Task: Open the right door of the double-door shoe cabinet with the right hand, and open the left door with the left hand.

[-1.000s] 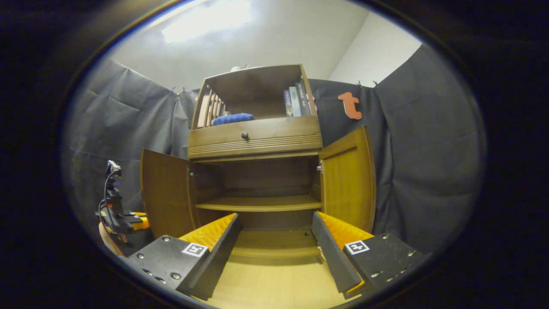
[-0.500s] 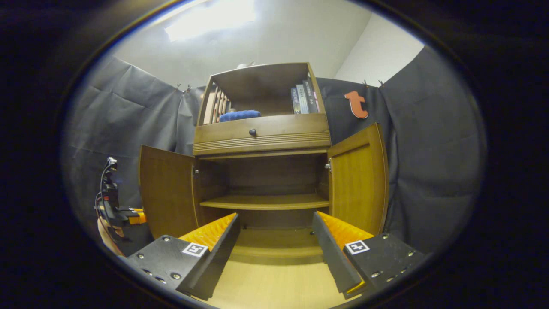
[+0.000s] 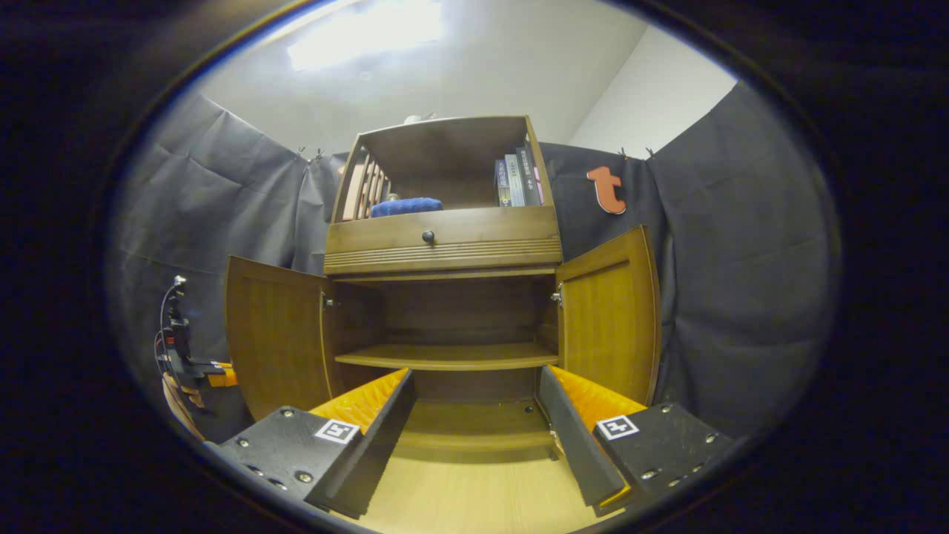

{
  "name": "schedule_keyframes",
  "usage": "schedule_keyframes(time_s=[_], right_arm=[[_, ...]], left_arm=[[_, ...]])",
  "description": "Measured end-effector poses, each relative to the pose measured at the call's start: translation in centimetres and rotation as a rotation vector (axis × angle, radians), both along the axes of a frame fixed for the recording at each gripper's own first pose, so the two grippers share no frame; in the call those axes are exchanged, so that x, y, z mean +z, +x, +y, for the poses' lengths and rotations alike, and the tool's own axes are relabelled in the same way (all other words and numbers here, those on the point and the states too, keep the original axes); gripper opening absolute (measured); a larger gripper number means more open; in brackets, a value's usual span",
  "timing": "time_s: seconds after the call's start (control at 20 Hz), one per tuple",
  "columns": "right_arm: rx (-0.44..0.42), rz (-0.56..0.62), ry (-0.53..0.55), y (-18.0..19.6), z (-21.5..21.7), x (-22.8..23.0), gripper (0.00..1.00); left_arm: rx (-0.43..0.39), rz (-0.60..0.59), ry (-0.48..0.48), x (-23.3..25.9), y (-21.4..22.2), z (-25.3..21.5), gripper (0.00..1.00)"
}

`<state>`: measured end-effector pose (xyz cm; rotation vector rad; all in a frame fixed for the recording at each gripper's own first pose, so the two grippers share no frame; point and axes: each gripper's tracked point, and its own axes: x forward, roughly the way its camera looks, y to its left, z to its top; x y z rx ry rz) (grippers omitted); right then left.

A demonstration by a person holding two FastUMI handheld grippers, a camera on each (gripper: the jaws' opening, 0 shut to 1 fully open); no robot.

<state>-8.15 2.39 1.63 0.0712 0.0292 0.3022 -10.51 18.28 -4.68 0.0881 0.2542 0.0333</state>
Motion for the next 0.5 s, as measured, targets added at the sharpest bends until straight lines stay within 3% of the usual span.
schedule_keyframes(time_s=[0.25,0.5], right_arm=[[-0.024,0.002,0.009,-0.6,-1.0,-0.1,1.00],[-0.035,0.014,0.030,-0.7,-1.8,-0.8,0.98]], left_arm=[[-0.034,-0.017,-0.029,0.0,-0.2,0.6,0.02],[-0.049,-0.007,-0.024,-0.3,-0.2,0.6,0.06]])
